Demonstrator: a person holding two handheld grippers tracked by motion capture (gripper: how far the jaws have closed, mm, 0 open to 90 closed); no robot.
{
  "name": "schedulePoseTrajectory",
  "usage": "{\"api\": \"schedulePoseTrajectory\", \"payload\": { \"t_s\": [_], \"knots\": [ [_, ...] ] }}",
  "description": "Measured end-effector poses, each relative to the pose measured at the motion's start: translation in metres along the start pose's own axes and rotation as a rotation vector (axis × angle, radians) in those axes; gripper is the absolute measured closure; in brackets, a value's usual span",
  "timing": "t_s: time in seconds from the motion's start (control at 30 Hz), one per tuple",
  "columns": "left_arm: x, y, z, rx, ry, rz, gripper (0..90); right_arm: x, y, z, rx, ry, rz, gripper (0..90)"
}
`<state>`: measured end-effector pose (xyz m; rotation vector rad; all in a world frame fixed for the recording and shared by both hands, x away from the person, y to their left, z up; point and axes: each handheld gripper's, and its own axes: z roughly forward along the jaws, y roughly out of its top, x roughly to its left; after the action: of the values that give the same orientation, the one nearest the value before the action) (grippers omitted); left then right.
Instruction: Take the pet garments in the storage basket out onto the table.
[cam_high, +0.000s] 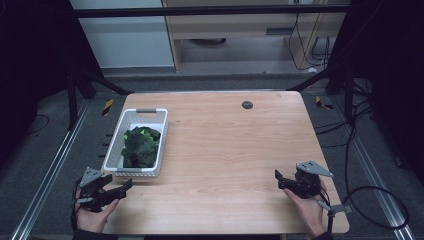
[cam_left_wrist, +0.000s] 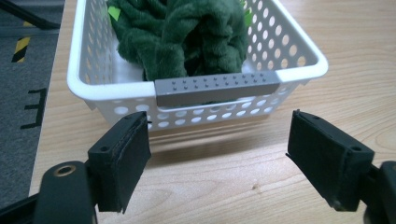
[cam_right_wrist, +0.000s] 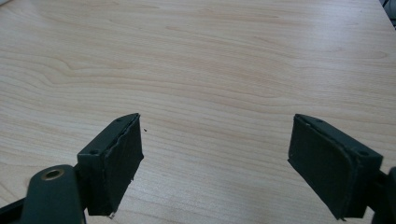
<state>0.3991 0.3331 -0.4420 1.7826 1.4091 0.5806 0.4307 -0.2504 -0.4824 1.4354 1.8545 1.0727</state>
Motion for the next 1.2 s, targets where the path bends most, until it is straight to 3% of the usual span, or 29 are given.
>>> {"api": "schedulePoseTrajectory", "payload": {
  "t_s": [0.3,0.77,0.97,1.2],
  "knots": [
    [0.004,0.011,-0.008,-0.024,-0.006,-0.011,19.6,0.001,0.001,0.001,0.015,0.006,-0.004,16.0],
    [0.010,0.043,-0.021,-0.056,-0.008,-0.014,18.5,0.000,0.003,0.001,0.022,0.001,-0.001,13.8],
    [0.007,0.061,-0.018,-0.054,-0.013,0.009,18.6,-0.001,0.004,0.001,0.019,-0.004,-0.003,13.2],
    [0.006,0.084,-0.008,-0.019,-0.014,0.042,18.8,0.000,0.004,0.001,0.024,0.002,-0.004,12.9]
  ]
}}
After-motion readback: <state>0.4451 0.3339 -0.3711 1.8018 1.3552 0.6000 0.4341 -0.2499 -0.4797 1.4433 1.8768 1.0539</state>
